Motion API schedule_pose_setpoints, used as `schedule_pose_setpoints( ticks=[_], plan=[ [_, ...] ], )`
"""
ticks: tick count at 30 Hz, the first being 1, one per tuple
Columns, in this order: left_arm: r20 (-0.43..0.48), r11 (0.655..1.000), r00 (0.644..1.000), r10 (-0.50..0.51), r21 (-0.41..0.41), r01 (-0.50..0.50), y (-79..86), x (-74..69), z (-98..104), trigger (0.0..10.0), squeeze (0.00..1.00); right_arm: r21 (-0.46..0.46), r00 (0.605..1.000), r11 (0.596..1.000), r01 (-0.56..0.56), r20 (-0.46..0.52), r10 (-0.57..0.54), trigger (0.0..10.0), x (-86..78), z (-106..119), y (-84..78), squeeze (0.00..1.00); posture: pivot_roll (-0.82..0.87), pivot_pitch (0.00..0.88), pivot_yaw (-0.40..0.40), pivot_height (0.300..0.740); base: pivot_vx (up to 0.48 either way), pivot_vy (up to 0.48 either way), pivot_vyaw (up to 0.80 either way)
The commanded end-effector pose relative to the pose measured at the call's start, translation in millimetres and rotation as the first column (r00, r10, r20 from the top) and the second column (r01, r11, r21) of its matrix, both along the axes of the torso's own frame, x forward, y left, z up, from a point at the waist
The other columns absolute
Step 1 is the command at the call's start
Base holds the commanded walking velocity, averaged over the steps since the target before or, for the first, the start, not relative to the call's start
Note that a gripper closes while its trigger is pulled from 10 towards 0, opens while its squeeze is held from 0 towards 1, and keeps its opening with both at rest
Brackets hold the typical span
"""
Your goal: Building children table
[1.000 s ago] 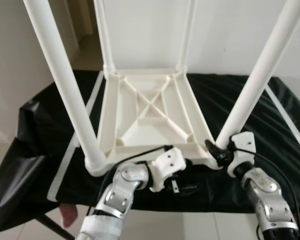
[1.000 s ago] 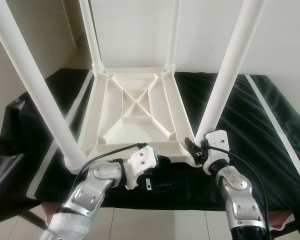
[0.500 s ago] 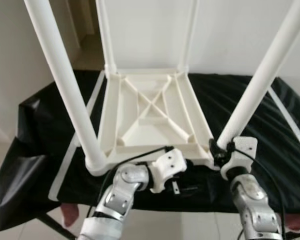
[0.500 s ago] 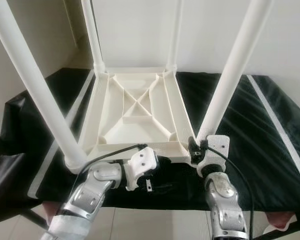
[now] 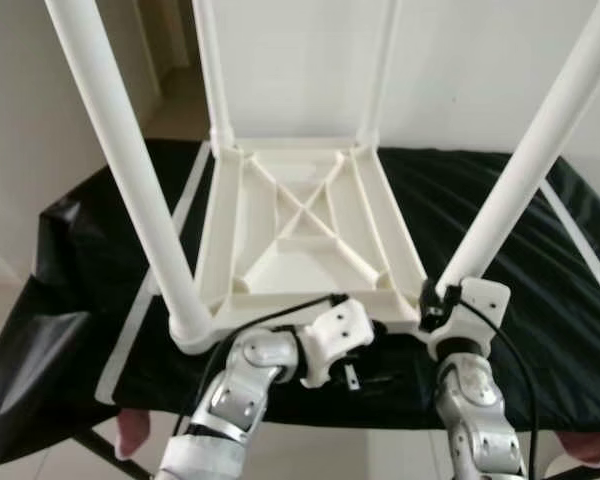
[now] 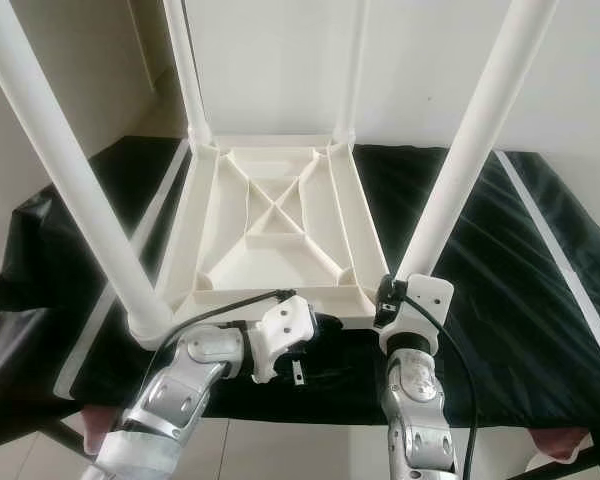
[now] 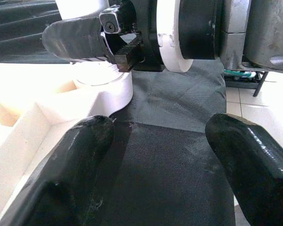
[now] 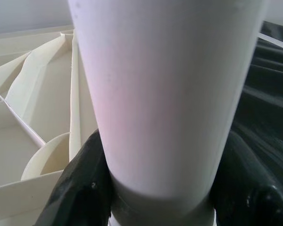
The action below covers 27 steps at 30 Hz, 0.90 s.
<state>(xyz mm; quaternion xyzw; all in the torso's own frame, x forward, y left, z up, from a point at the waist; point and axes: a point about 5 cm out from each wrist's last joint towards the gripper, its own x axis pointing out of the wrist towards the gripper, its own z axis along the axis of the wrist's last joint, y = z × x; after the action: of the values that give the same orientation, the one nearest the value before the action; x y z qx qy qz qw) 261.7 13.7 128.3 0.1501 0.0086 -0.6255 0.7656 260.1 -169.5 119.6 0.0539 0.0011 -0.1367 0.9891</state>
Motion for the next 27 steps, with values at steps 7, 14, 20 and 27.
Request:
schedule_pose_setpoints(
  ticks=[7,14,20,27],
  plan=[
    [0.019,0.991,0.991,0.13,-0.02,-0.129,1.1,5.5,-0.1,10.0,0.0,0.03,0.996,0.999,0.029,-0.087,-0.027,10.0,-5.8,-16.1,-0.4,0.0,-0.04,0.0,-0.015,0.74,0.0,0.0,0.0],
    [0.02,0.991,0.991,0.135,-0.025,-0.134,-1.2,7.6,1.1,10.0,0.0,-0.017,0.994,0.994,-0.107,-0.004,0.107,10.0,3.6,-0.5,-24.9,0.2,-0.04,0.0,-0.022,0.74,0.0,0.0,0.0],
    [0.021,0.991,0.991,0.134,-0.027,-0.133,-1.2,7.8,1.6,10.0,0.0,-0.053,0.97,0.969,-0.241,-0.012,0.241,10.0,6.0,0.9,-28.1,0.0,-0.04,0.0,-0.021,0.74,0.0,0.0,0.0],
    [0.022,0.991,0.991,0.13,-0.023,-0.129,0.1,7.4,1.8,10.0,0.0,-0.133,0.903,0.894,-0.428,-0.018,0.429,10.0,6.4,5.8,-27.5,0.0,-0.04,0.0,-0.016,0.74,0.0,0.0,0.0]
  ],
)
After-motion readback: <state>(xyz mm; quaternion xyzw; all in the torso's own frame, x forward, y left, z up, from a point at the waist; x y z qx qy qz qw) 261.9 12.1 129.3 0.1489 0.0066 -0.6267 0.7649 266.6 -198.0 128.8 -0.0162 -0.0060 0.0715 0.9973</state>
